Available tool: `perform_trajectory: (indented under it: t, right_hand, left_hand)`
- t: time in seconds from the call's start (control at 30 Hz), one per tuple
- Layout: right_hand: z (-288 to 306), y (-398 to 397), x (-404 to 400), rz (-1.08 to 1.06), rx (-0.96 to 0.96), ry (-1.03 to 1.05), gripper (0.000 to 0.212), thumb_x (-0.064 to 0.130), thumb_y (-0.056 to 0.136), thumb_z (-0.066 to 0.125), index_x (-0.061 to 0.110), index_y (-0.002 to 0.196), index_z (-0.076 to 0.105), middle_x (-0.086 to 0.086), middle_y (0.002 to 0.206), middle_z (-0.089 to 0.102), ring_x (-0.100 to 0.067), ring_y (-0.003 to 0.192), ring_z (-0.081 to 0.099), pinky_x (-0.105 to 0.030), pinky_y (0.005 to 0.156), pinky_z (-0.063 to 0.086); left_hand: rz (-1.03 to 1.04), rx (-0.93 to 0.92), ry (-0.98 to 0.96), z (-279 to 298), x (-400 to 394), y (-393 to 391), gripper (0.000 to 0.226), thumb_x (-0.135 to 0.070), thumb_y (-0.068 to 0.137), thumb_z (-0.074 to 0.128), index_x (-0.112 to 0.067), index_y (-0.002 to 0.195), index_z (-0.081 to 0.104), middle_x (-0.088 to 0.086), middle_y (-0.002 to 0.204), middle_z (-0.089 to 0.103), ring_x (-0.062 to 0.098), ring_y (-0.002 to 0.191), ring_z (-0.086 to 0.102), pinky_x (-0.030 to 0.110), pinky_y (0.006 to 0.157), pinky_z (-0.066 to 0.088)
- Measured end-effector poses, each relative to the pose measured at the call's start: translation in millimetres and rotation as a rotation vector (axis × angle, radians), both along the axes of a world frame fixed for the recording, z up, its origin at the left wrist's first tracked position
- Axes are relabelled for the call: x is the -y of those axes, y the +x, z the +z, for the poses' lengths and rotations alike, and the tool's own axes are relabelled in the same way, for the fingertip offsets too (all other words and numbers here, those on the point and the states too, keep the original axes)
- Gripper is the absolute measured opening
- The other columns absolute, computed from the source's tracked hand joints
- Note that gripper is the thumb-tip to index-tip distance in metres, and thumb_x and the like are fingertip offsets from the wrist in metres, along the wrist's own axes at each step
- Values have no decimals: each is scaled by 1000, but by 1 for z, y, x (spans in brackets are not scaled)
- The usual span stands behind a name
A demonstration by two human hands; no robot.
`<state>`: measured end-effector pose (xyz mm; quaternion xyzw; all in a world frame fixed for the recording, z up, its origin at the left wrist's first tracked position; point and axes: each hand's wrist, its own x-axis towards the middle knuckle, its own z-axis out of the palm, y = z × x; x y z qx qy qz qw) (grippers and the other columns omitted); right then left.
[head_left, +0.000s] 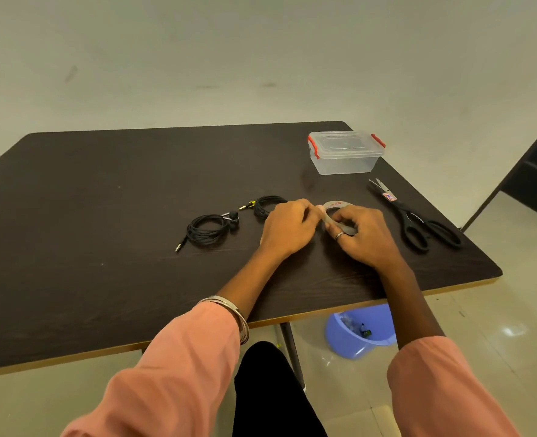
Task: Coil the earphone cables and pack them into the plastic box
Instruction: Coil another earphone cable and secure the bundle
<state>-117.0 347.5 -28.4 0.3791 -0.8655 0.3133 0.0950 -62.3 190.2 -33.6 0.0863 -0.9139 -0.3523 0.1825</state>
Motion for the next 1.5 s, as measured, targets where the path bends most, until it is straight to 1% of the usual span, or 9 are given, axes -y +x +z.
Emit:
perform_trajectory:
  t: [0.2,0.5,0.7,0.8,0.97,1.13,1.2,1.3,1.5]
  right_hand:
    - [1,1,1,-7,-26,40,12,22,85,66,11,88,72,-5,88,71,-16,74,61,-39,69,53]
    - [-1,-3,6,-184,-13,91,26,32,88,65,11,101,72,-8,103,70,-20,86,61,-36,78,52]
    - [-2,-7,8,-307,-14,191,41,42,89,60,10,112,67,-10,119,65,-29,107,57,-40,89,48]
    - [2,-3,9,-345,23,163,45,40,85,66,15,121,58,-8,121,61,-28,110,55,-41,88,48]
    - [2,5,4,-279,-20,141,32,36,82,69,22,108,57,-3,110,60,-22,100,56,-41,78,51]
    - [5,5,0,-181,35,107,33,21,82,72,13,114,67,-7,119,65,-23,113,56,-25,96,39]
    - [7,6,-1,-179,27,130,34,20,85,70,14,118,66,-6,122,64,-21,115,54,-19,92,33]
    - [7,6,2,-204,50,175,36,19,89,65,16,125,63,-6,128,60,-23,119,50,-27,97,38]
    - [11,8,5,-315,33,195,37,25,88,64,19,125,62,-8,131,58,-26,124,48,-35,100,38]
  left_hand:
    - [53,-83,32,-2,1,2,17,-32,88,65,-18,90,74,-2,77,71,11,71,62,34,69,53]
    - [83,-142,91,-2,-1,5,13,-27,86,69,-16,88,76,-2,79,73,9,67,63,37,69,57]
    - [107,-129,85,1,-4,11,15,-30,86,68,-17,83,75,-2,71,70,10,62,61,32,64,54]
    - [128,-98,68,2,-4,13,16,-32,87,67,-18,84,75,-4,67,66,12,62,60,30,63,52]
    - [137,-81,60,4,-5,15,16,-31,87,67,-18,83,75,-3,68,66,14,63,60,30,63,51]
    - [168,-78,82,4,-5,16,18,-28,87,66,-15,77,72,-5,58,58,14,57,59,29,61,49]
    - [178,-76,63,5,-6,17,18,-28,88,65,-14,79,73,-2,63,62,12,58,55,27,59,42]
    - [181,-67,17,8,-6,19,19,-28,89,64,-14,83,74,2,74,69,9,63,53,24,60,36]
    - [205,-18,-111,8,-10,24,23,-35,93,57,-17,93,72,4,90,70,25,84,65,30,62,41]
